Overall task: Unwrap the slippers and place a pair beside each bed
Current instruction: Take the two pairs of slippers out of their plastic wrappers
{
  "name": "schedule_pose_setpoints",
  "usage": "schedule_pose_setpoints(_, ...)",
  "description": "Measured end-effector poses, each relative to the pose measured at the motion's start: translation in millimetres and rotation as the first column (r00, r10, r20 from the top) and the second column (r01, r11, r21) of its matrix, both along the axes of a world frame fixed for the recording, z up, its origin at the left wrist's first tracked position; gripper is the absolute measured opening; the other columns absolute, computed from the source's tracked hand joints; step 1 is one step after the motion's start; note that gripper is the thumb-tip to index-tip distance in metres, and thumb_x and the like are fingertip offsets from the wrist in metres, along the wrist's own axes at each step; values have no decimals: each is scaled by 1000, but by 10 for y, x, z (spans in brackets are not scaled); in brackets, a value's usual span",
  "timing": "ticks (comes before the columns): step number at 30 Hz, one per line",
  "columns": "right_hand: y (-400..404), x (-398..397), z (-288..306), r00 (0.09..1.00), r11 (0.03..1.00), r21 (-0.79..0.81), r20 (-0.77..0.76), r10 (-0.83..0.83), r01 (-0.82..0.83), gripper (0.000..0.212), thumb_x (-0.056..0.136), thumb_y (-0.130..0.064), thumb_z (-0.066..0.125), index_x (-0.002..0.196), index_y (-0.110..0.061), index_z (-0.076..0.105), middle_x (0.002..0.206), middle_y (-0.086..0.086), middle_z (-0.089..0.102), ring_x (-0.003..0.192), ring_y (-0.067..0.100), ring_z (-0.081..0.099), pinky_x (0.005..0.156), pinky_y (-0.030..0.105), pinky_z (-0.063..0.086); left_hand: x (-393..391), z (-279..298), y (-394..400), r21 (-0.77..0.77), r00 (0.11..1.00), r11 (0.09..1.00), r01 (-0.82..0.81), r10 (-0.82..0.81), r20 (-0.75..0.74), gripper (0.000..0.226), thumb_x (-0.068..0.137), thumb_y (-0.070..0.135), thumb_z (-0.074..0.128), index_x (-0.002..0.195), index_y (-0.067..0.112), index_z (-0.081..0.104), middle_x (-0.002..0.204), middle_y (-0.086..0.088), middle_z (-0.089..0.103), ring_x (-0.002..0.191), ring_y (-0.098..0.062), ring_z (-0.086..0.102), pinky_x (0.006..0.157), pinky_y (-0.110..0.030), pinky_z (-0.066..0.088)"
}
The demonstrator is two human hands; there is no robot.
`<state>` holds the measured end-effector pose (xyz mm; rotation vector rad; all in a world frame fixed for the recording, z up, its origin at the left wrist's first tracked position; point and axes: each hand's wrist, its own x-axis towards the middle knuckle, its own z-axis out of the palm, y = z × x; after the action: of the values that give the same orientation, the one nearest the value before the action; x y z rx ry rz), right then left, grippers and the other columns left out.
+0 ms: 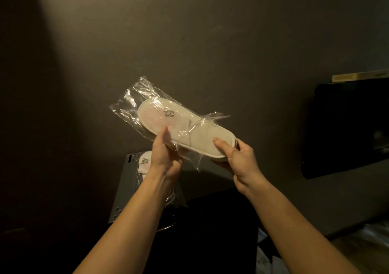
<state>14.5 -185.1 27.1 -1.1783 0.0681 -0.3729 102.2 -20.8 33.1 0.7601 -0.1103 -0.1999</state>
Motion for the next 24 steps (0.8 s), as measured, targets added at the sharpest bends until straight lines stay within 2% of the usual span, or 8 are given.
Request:
schedule_pose_setpoints(6, 0, -12, -24, 1000, 1000, -6, -5, -18, 18, 19, 86, -14, 79, 105, -18, 75, 100, 5, 80, 99, 24, 75, 79, 40, 64, 161, -84, 195, 6, 1000, 1000, -22, 22, -14, 33, 89, 39, 66, 111, 16, 73, 130, -14, 68, 124, -31, 61, 107, -52, 45)
schedule_pose_setpoints(9, -23, -22, -41, 999, 999, 8, -25, -45, 46, 18, 86, -17, 78, 103, -21, 73, 101, 5, 79, 98, 23, 75, 80, 41, 64, 166, -90, 212, 25, 999, 998, -51, 51, -9, 49, 86, 37, 72, 129, 15, 65, 125, -13, 71, 116, -32, 66, 99, -56, 51)
schedule_pose_setpoints(13, -49, -40, -28, 995, 995, 35, -37, -88, 89, 26, 87, -23, 78, 111, -18, 71, 109, 7, 75, 101, 24, 73, 79, 38, 63, 180, -101, 239, 20, 992, 992, -121, 122, -34, 61, 79, 38, 78, 133, 17, 59, 122, -13, 72, 109, -32, 70, 94, -61, 52)
schedule_pose_setpoints(16, -75, -28, -43, 989, 988, 44, -38, -144, 146, 29, 85, -22, 79, 112, -15, 72, 108, 11, 76, 99, 26, 74, 82, 42, 62, 118, -58, 271, 31, 990, 991, -129, 130, -52, 56, 83, 36, 75, 133, 15, 61, 120, -13, 73, 104, -29, 72, 85, -50, 60)
schedule_pose_setpoints(19, -41, -35, -36, 986, 984, 61, -31, -167, 168, 19, 85, -17, 78, 103, -14, 74, 103, 11, 78, 87, 21, 76, 72, 36, 60, -4, 45, 344, 43, 993, 995, -90, 93, -70, 45, 88, 38, 69, 124, 11, 66, 105, -13, 78, 89, -25, 75, 66, -36, 62)
schedule_pose_setpoints(21, -28, -38, -23, 984, 982, 62, -27, -178, 179, 17, 85, -17, 77, 102, -13, 74, 100, 10, 78, 85, 20, 75, 71, 34, 58, -11, 54, 390, 48, 996, 998, -49, 53, -72, 42, 88, 44, 67, 115, 13, 70, 100, -11, 79, 90, -25, 74, 75, -39, 62)
schedule_pose_setpoints(23, -22, -38, -4, 982, 981, 61, -34, -184, 186, 19, 85, -18, 77, 103, -13, 73, 101, 10, 77, 91, 24, 75, 73, 34, 58, 12, 32, 436, 61, 997, 997, -37, 42, -68, 49, 84, 48, 70, 118, 12, 70, 111, -13, 76, 109, -29, 69, 98, -46, 54)
schedule_pose_setpoints(24, -17, -41, 2, 982, 980, 59, -38, -186, 188, 19, 85, -19, 78, 103, -13, 73, 101, 10, 77, 93, 25, 74, 75, 35, 58, 47, 7, 453, 69, 997, 997, -35, 40, -62, 52, 84, 46, 71, 122, 11, 69, 116, -14, 74, 115, -30, 66, 104, -47, 50)
